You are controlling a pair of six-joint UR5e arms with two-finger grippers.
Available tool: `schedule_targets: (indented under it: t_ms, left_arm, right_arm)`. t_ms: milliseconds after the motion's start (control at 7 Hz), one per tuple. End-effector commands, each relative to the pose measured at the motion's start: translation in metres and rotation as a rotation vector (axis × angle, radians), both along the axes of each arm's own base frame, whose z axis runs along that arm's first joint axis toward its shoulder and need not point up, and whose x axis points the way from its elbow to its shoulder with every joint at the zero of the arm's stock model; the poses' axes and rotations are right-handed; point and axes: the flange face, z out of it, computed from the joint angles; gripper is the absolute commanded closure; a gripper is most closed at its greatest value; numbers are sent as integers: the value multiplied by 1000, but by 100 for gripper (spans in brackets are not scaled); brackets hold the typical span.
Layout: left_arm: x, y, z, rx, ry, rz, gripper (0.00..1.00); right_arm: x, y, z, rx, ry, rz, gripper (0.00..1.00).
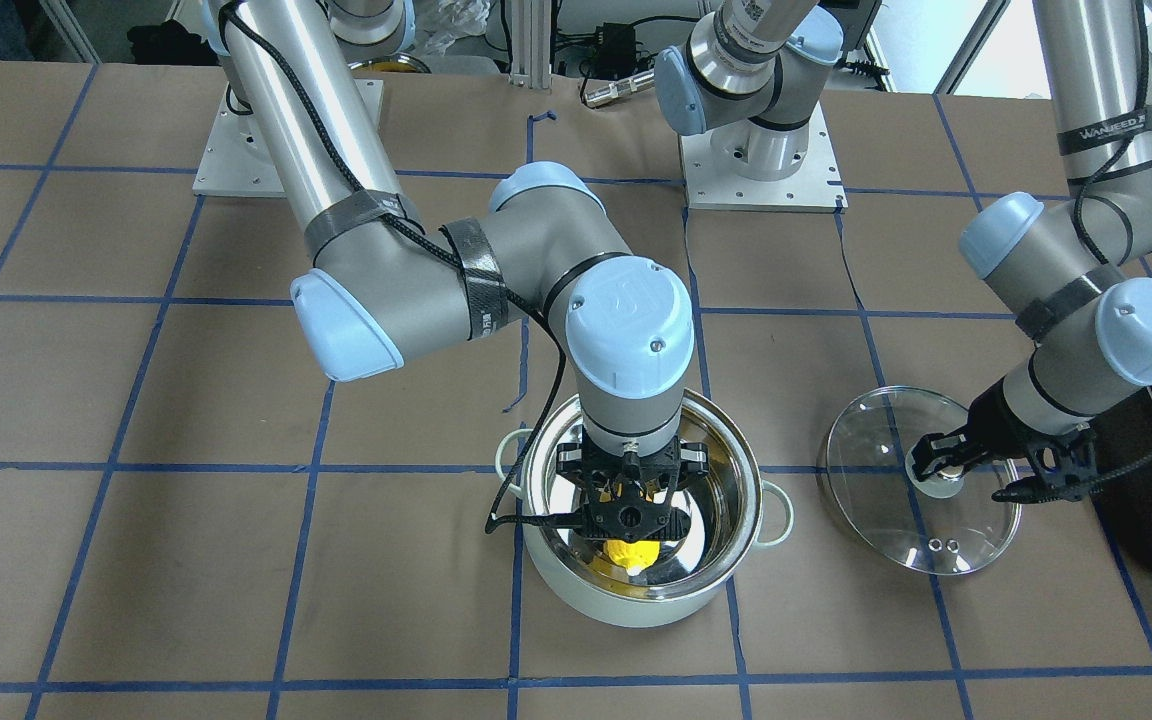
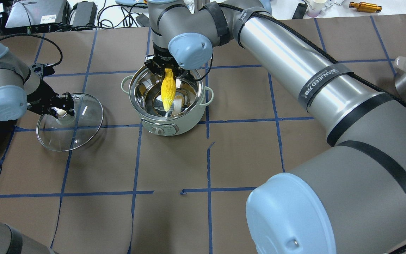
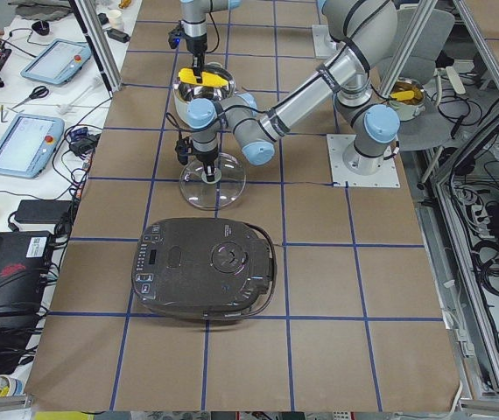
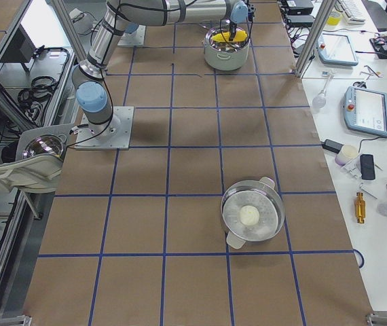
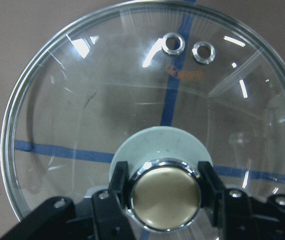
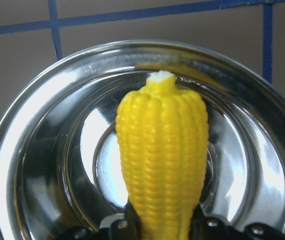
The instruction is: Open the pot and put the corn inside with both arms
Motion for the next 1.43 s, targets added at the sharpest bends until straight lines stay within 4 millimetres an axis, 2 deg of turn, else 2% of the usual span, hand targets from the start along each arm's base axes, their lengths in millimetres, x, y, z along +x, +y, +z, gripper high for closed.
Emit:
schedule_targets:
  t_ms: [0,143,286,429,714,857,1000,1143,1286]
  left_arm:
    - [-1,1,2,-18,-9,0,18]
    - [-5,0,12,-34,-15,-8,13]
    - [-8,0,18,-46,-20,-12,0]
    - [-12,2,32,-62,-31,-20,0]
    - [-16,8,86,-60,-33,-23,0]
    - [-22,15,131,-55,-30,-27,0]
    - [-29,26,177,-34,-19,-29,0]
    - [-52,47,216,0,-2,-43,0]
    - [-92,59,247,-35,-13,24,0]
  right_arm:
    - [1,-1,-21,20,8,45,47]
    - [1,0,-15,16,5,33,12]
    - [-1,5,6,-4,-4,29,0]
    - [-9,19,35,-21,-12,33,0]
    - [-49,44,69,-31,-6,22,0]
    - [-87,54,98,-11,11,4,0]
    - [-136,64,138,-5,20,5,0]
    - [-190,71,174,-21,20,-14,0]
    - [-241,73,189,-35,71,-5,0]
